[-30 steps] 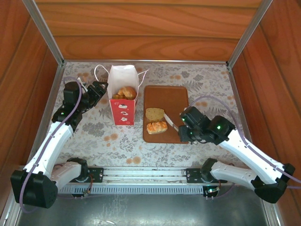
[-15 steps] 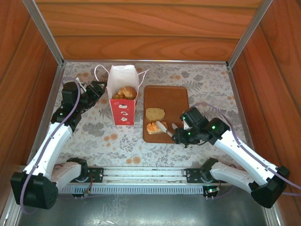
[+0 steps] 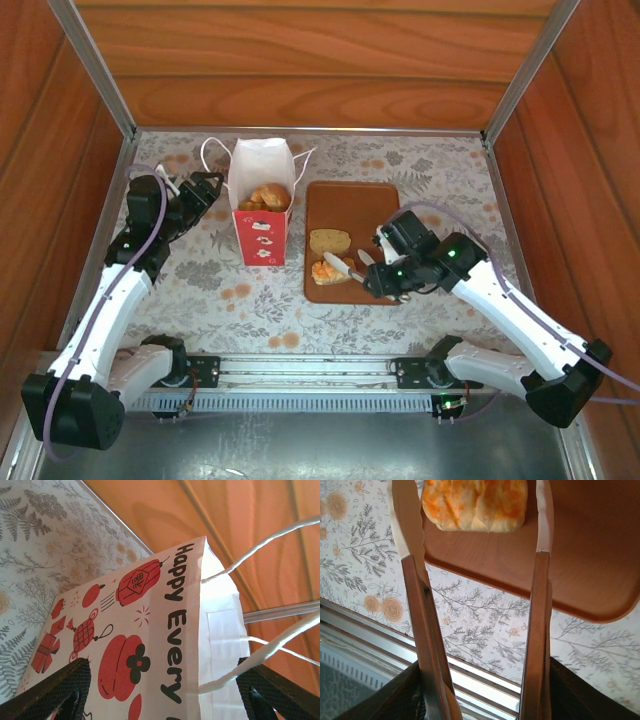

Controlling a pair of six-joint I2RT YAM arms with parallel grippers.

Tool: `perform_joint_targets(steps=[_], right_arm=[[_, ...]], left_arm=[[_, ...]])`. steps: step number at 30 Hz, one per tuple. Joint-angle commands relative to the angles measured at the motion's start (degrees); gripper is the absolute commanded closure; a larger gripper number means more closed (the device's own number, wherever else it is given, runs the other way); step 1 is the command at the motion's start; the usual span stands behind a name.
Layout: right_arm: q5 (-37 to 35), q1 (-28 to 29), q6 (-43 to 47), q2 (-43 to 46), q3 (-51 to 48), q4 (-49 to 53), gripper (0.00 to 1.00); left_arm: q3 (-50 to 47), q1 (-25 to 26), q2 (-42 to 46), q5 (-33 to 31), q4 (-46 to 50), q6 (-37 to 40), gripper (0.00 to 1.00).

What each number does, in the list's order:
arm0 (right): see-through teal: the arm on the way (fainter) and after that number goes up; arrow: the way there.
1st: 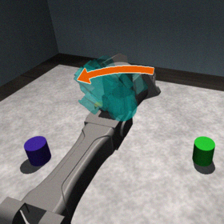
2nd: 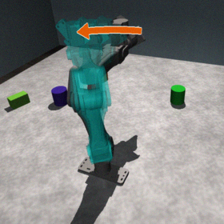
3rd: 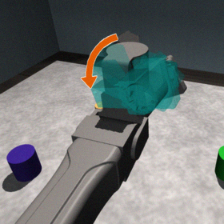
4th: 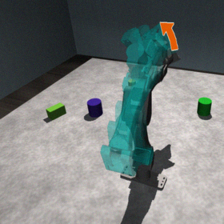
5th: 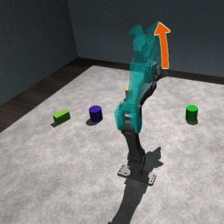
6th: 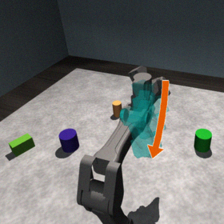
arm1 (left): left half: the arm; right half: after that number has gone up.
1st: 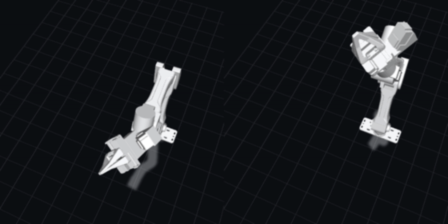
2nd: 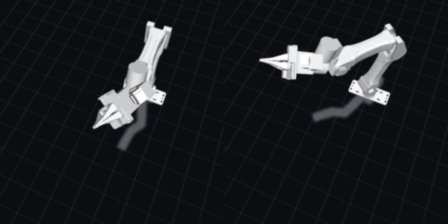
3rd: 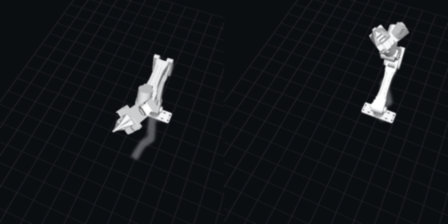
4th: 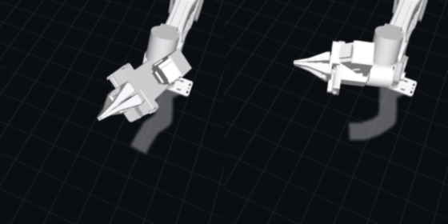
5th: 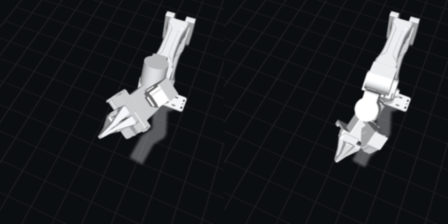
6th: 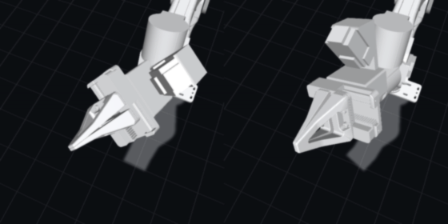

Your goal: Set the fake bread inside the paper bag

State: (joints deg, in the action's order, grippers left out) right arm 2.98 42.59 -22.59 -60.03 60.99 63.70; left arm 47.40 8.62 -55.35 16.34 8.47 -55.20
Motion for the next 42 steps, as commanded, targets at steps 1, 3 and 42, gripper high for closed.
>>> perform_joint_targets(steps=[1, 3, 42], right_arm=[[1.7, -0.4, 7.3, 0.5, 3.3, 1.2, 0.41], [-0.3, 0.5, 9.3, 0.3, 5.1, 1.4, 0.41], [-31.5, 12.7, 59.1, -7.5, -3.3, -7.6, 0.42]], left_arm=[[-0.2, -0.6, 1.7, -0.6, 1.2, 1.7, 0.2], [-0.2, -0.9, 2.1, -0.7, 1.2, 2.3, 0.19], [-0.6, -2.4, 3.8, -1.1, 2.3, 4.8, 0.17]])
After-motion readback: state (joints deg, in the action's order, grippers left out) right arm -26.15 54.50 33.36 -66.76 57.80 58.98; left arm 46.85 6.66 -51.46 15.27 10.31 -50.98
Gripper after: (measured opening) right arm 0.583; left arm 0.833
